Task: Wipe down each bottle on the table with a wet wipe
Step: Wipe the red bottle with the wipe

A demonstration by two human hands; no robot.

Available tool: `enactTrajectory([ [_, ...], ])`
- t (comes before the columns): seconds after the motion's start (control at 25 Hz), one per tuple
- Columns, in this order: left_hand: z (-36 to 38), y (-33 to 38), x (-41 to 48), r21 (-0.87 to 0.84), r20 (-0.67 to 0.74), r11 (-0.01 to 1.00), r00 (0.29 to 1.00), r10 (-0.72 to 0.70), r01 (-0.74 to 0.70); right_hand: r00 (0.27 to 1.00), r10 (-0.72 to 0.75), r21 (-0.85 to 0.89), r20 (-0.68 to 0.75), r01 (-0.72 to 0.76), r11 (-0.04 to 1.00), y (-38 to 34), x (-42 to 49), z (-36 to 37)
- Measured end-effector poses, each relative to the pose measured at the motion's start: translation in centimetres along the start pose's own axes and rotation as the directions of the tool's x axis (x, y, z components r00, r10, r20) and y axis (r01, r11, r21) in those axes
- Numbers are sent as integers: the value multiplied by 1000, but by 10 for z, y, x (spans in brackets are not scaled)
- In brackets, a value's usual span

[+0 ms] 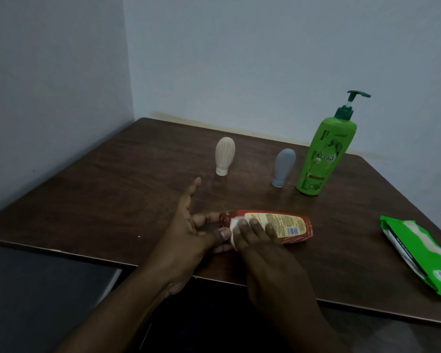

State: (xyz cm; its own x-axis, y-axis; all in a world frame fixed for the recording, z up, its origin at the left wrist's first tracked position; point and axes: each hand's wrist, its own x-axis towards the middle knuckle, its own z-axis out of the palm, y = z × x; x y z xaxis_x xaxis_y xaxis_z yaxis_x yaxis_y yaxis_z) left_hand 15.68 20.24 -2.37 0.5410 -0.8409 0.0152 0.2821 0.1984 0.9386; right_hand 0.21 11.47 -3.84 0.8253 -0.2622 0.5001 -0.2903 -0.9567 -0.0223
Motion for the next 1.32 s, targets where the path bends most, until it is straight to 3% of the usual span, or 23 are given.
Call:
enactTrajectory([
  [0.12, -1, 1, 2, 12, 6, 1000, 1000, -19, 19, 999, -25, -19, -32, 24, 1000, 0, -6, 2],
  [0.32, 1, 1, -1, 5, 17, 1000, 1000, -7, 7, 979, 180, 185, 94, -195, 963, -1, 46, -7],
  [0.6, 3, 1, 0, 35, 4, 999, 1000, 6, -6, 997, 68, 55, -48, -65, 996, -10, -6, 7],
  [0.88, 2, 3, -6, 57, 2, 998, 1000, 6, -6, 976, 182, 131, 117, -196, 972, -1, 41, -16],
  [1.0, 1, 1, -4, 61, -31, 998, 1000, -1, 3, 931, 328, 64, 162, -341, 938, 33, 28, -24],
  [1.12, 0, 0, -4, 71, -27, 997, 1000, 2, 0, 803, 580, -13, 134, -584, 812, 70, 17, -32],
  [1.2, 0, -1, -3, 71, -22, 997, 1000, 0, 2, 753, 651, -52, 98, -649, 759, 73, 19, -35],
  [1.32, -1, -1, -3, 94, -17, 995, 1000, 15, -14, 871, 482, 22, 90, -486, 874, 34, 27, -23],
])
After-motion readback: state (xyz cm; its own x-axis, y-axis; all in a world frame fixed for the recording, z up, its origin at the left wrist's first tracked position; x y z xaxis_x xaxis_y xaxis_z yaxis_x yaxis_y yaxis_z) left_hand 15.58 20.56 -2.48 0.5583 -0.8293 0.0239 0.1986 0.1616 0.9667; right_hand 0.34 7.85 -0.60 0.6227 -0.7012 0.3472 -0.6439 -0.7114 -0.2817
